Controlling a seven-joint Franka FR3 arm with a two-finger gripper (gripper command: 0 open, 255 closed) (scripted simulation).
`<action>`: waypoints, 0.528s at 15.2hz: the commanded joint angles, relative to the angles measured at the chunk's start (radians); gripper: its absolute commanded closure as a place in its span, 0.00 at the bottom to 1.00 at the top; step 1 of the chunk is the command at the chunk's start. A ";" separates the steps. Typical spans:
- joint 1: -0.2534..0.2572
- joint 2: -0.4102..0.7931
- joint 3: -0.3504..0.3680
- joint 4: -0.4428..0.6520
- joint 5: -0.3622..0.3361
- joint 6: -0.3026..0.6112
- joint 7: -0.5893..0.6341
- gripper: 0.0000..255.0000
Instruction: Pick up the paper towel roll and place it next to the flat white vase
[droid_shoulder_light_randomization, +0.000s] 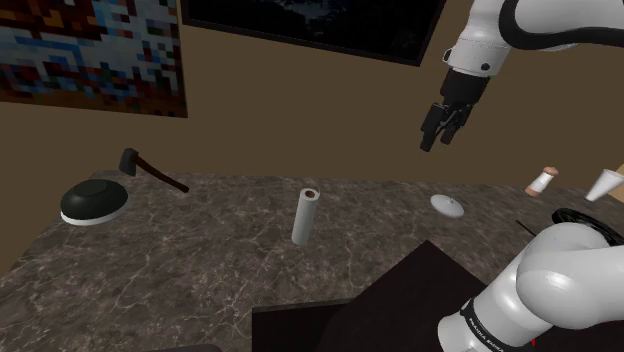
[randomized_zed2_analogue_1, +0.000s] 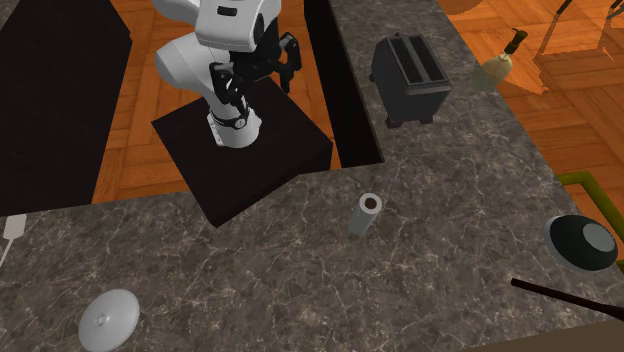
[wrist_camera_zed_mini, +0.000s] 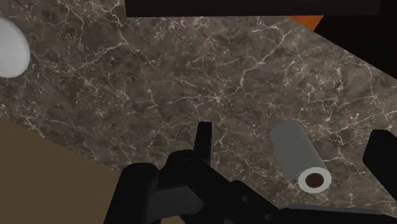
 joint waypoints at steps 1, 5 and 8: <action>0.000 0.000 0.000 0.000 0.000 0.000 0.000 0.00; -0.003 0.078 0.057 -0.045 0.036 0.130 0.108 0.00; -0.007 0.153 0.099 -0.061 0.057 0.228 0.187 0.00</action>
